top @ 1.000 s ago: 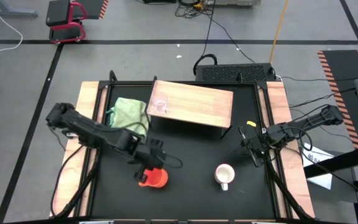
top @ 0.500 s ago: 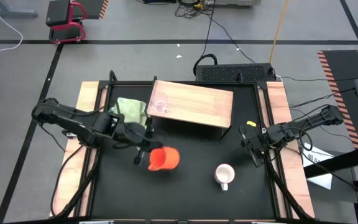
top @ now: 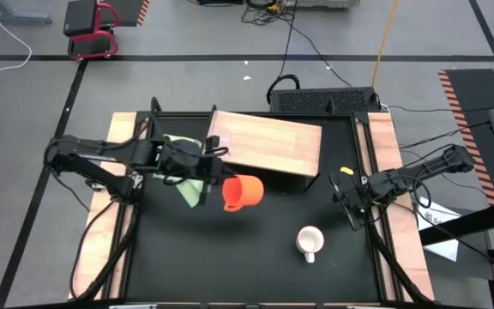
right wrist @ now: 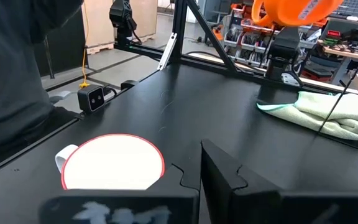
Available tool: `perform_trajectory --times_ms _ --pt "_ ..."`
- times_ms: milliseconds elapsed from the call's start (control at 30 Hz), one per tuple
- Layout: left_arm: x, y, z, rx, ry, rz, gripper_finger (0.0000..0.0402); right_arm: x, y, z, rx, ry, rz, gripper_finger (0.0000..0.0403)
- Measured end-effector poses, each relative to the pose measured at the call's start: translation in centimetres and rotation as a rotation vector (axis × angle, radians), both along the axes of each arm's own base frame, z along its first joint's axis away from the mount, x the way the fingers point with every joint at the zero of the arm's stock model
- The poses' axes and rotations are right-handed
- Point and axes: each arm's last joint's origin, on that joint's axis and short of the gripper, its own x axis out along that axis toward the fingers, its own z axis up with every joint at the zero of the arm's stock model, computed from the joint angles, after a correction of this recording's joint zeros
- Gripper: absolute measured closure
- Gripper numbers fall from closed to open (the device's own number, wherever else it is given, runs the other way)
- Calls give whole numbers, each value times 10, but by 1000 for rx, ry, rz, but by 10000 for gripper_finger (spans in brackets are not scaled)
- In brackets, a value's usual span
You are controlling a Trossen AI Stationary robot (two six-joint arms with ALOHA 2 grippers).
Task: Stack small to large cups/mugs on shelf
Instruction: Put the orange mug on the shelf
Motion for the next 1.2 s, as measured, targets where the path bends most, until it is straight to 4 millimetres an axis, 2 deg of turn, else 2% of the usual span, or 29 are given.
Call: perform_trajectory --times_ms 100,267,400,600,800,967,1200 --pt "-8 0 3 7 10 -2 398 0 0 -1 -2 6 0 403" --pt "-32 -5 11 4 8 22 398 0 0 -1 -3 10 0 403" --pt "-53 -9 6 -6 -31 48 398 0 0 -1 -4 12 0 403" --pt "-84 -7 -24 -50 -114 111 398 0 0 -1 -5 12 0 403" --pt "-104 -3 -61 -100 -230 141 398 0 0 -1 0 15 -1 403" --pt "-113 -1 -83 -132 -262 152 398 0 0 -1 3 17 -1 403" --pt "-115 1 -97 -135 -267 208 398 0 0 -2 0 23 -1 403"
